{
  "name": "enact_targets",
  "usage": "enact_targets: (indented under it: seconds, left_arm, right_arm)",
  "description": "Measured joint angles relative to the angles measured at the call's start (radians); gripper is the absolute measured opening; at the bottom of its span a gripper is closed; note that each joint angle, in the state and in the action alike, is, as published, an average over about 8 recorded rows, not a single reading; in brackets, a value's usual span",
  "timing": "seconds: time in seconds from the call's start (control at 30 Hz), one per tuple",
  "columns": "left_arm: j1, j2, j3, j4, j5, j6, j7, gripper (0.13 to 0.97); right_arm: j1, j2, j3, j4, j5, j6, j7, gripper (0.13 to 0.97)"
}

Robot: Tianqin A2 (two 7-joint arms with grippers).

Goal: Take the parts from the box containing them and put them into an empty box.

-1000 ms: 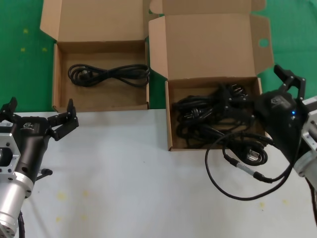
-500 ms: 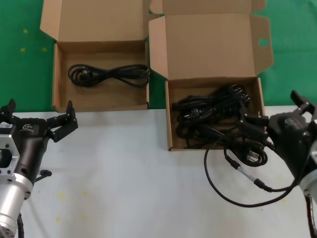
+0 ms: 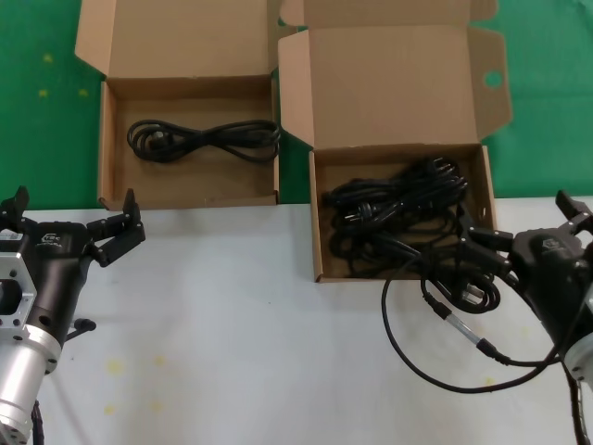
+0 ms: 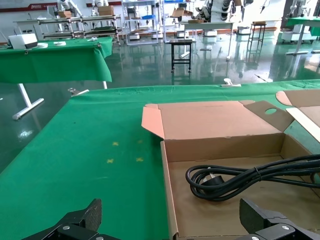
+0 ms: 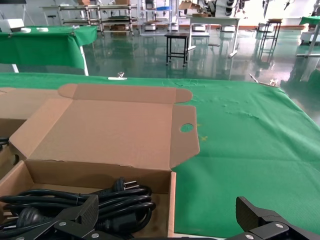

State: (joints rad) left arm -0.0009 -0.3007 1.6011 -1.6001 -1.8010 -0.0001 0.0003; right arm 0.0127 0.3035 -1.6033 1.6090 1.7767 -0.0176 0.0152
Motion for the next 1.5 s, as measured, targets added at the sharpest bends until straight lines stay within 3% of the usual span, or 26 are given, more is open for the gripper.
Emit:
enact_targets:
  seconds: [1.5]
  left_arm:
    - [0.000, 0.000, 0.000, 0.000, 0.000, 0.000, 0.000, 0.966]
  right_arm:
    - [0.000, 0.000, 0.000, 0.000, 0.000, 0.000, 0.000, 0.966]
